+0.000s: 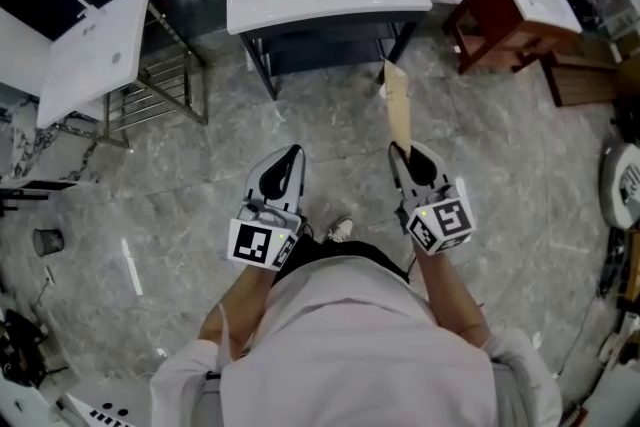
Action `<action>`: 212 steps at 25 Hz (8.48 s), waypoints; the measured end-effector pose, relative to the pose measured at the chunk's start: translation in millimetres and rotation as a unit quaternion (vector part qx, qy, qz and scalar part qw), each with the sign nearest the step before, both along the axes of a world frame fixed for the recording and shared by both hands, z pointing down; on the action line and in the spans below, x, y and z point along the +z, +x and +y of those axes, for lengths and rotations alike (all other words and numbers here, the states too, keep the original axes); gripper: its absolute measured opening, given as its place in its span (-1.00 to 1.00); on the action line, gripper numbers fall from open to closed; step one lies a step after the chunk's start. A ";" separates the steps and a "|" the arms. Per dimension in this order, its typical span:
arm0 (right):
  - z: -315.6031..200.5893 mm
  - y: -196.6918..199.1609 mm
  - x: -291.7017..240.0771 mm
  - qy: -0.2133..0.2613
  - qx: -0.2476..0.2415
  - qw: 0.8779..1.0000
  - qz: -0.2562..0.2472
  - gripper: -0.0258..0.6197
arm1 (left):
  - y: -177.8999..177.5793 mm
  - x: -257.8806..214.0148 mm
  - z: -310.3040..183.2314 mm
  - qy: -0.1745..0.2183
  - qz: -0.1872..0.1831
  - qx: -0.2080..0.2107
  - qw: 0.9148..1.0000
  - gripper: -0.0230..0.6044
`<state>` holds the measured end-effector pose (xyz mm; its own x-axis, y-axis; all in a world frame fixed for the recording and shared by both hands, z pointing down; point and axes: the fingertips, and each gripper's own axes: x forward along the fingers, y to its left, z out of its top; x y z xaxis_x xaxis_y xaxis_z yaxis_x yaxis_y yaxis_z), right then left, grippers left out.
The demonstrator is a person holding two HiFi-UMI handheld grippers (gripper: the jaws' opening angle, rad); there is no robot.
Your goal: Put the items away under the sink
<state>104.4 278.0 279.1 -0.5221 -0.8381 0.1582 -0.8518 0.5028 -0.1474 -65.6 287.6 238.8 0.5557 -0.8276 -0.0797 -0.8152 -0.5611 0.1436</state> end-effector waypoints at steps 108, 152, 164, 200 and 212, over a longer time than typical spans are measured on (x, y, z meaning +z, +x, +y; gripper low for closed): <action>-312.5 -72.4 4.5 -0.046 0.004 0.998 0.035 -0.69 | -84.9 25.0 -371.6 -0.016 0.053 -0.003 0.998 -0.92; -430.8 26.9 169.0 -0.124 -0.079 0.989 0.001 -0.69 | 11.8 136.5 -455.6 -0.061 -0.022 -0.113 0.992 -0.92; -393.2 27.1 215.3 -0.125 -0.038 0.991 0.002 -0.69 | 12.6 197.5 -447.3 -0.053 -0.023 -0.066 0.996 -0.92; -365.2 40.9 461.0 -0.160 -0.036 0.983 0.078 -0.70 | 51.1 395.8 -411.4 -0.069 -0.054 0.008 0.996 -0.92; -414.9 30.7 500.1 -0.167 -0.004 0.985 0.051 -0.69 | 34.9 431.8 -429.7 -0.046 -0.055 -0.014 0.997 -0.92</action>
